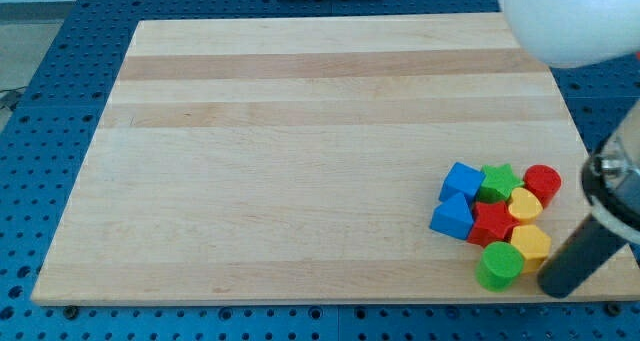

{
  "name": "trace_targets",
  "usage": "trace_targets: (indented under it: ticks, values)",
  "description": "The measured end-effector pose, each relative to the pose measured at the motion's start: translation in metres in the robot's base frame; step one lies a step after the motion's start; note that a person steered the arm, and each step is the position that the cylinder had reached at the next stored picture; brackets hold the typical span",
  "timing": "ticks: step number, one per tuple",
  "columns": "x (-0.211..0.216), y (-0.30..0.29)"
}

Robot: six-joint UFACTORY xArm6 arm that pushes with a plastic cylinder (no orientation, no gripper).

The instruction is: Move the green circle towards the top left

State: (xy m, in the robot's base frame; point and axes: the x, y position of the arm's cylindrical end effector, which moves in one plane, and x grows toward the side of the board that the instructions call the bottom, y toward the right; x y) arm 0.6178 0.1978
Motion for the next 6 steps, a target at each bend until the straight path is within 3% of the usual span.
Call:
trace_targets:
  ticks: [4, 5, 6]
  values:
    - [-0.044, -0.146]
    - [-0.039, -0.144]
    - [-0.003, -0.109]
